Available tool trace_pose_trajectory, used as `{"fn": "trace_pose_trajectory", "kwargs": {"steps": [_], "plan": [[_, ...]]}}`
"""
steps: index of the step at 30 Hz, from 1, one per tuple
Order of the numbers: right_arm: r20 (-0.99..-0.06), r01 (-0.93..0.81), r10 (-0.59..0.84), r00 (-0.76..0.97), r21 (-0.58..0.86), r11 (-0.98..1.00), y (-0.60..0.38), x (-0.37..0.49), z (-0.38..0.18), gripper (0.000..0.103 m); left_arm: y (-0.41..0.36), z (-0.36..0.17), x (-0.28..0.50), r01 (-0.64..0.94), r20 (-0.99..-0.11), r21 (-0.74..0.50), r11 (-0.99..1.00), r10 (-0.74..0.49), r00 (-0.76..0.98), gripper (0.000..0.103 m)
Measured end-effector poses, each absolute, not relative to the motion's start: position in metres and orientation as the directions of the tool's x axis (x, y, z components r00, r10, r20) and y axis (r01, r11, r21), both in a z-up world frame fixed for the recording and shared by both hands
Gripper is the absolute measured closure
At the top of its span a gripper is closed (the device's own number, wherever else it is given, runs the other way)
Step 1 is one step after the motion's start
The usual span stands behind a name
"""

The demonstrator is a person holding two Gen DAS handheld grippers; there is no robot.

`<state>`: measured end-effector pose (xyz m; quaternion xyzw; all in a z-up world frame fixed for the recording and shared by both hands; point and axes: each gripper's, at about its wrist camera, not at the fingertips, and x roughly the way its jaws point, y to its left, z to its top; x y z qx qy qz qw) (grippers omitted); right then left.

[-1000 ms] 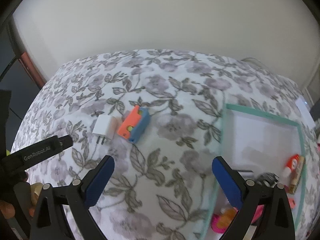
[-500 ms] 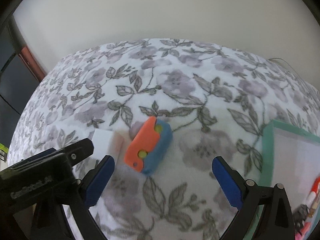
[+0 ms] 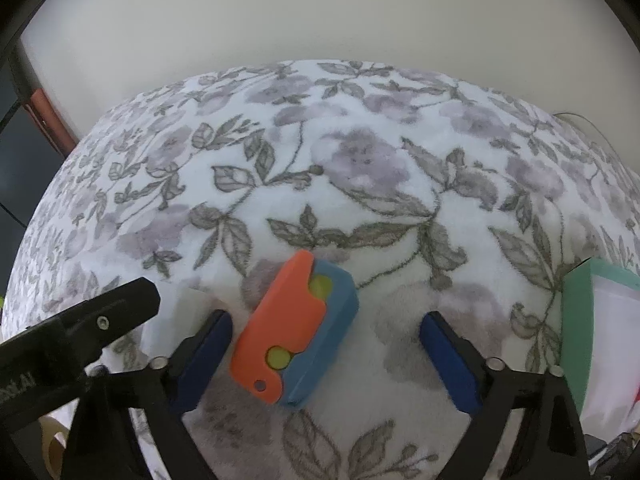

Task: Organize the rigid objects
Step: 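Grasp the white charger plug with the left gripper while the right grasps the orange-blue toy knife, then carry the white plug and toy knife over the tray with both grippers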

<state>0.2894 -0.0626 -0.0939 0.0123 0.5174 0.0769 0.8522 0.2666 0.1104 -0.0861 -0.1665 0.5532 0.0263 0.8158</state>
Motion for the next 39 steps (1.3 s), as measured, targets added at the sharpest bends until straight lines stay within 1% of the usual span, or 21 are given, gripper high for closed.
{"fn": "trace_pose_trajectory", "kwargs": {"steps": [6, 8, 10, 14, 15, 18, 19, 21, 23, 24, 25, 27, 28, 32, 39], "plan": [[-0.869, -0.135, 0.166, 0.467, 0.116, 0.984, -0.063, 0.286, -0.09, 0.031, 0.094, -0.087, 0.27, -0.186, -0.91, -0.242, 0.952, -0.157, 0.384, 0.012], [-0.867, -0.137, 0.165, 0.469, 0.114, 0.984, -0.062, 0.285, -0.089, 0.041, 0.091, -0.087, 0.271, -0.179, -0.91, -0.246, 0.953, -0.163, 0.381, 0.012], [-0.868, -0.13, 0.162, 0.47, 0.113, 0.985, -0.063, 0.285, -0.089, 0.046, 0.087, -0.087, 0.272, -0.172, -0.912, -0.234, 0.957, -0.155, 0.379, 0.012], [-0.868, -0.128, 0.171, 0.466, 0.125, 0.984, -0.068, 0.285, -0.088, 0.051, 0.081, -0.091, 0.273, -0.166, -0.918, -0.22, 0.961, -0.147, 0.367, 0.014], [-0.869, -0.13, 0.17, 0.465, 0.122, 0.984, -0.069, 0.284, -0.089, 0.052, 0.08, -0.092, 0.273, -0.166, -0.92, -0.218, 0.962, -0.145, 0.365, 0.014], [-0.873, -0.133, 0.162, 0.46, 0.112, 0.985, -0.07, 0.282, -0.088, 0.055, 0.076, -0.095, 0.274, -0.163, -0.925, -0.2, 0.966, -0.131, 0.357, 0.023], [-0.875, -0.13, 0.16, 0.458, 0.113, 0.985, -0.071, 0.282, -0.088, 0.056, 0.074, -0.096, 0.274, -0.162, -0.927, -0.194, 0.968, -0.127, 0.352, 0.028], [-0.877, -0.129, 0.156, 0.454, 0.109, 0.986, -0.074, 0.279, -0.088, 0.057, 0.071, -0.098, 0.275, -0.161, -0.931, -0.187, 0.969, -0.123, 0.345, 0.031], [-0.879, -0.125, 0.157, 0.45, 0.112, 0.986, -0.077, 0.276, -0.087, 0.057, 0.066, -0.1, 0.275, -0.161, -0.937, -0.159, 0.974, -0.098, 0.336, 0.041], [-0.88, -0.119, 0.158, 0.447, 0.116, 0.986, -0.079, 0.275, -0.087, 0.057, 0.065, -0.1, 0.275, -0.157, -0.938, -0.145, 0.977, -0.085, 0.336, 0.042], [-0.882, -0.114, 0.158, 0.444, 0.119, 0.986, -0.081, 0.274, -0.087, 0.057, 0.062, -0.1, 0.274, -0.151, -0.939, -0.129, 0.98, -0.072, 0.337, 0.046], [-0.886, -0.106, 0.158, 0.437, 0.124, 0.987, -0.085, 0.271, -0.087, 0.057, 0.058, -0.1, 0.274, -0.148, -0.942, -0.093, 0.985, -0.038, 0.335, 0.059], [-0.888, -0.103, 0.157, 0.433, 0.124, 0.987, -0.087, 0.269, -0.086, 0.057, 0.056, -0.1, 0.275, -0.15, -0.943, -0.071, 0.986, -0.018, 0.332, 0.058], [-0.897, -0.087, 0.156, 0.413, 0.132, 0.987, -0.095, 0.259, -0.085, 0.057, 0.054, -0.098, 0.27, -0.165, -0.954, -0.055, 0.985, -0.003, 0.299, 0.058], [-0.904, -0.05, 0.185, 0.386, 0.18, 0.982, -0.115, 0.236, -0.071, 0.058, 0.051, -0.08, 0.247, -0.198, -0.964, -0.06, 0.978, -0.006, 0.265, 0.058]]}}
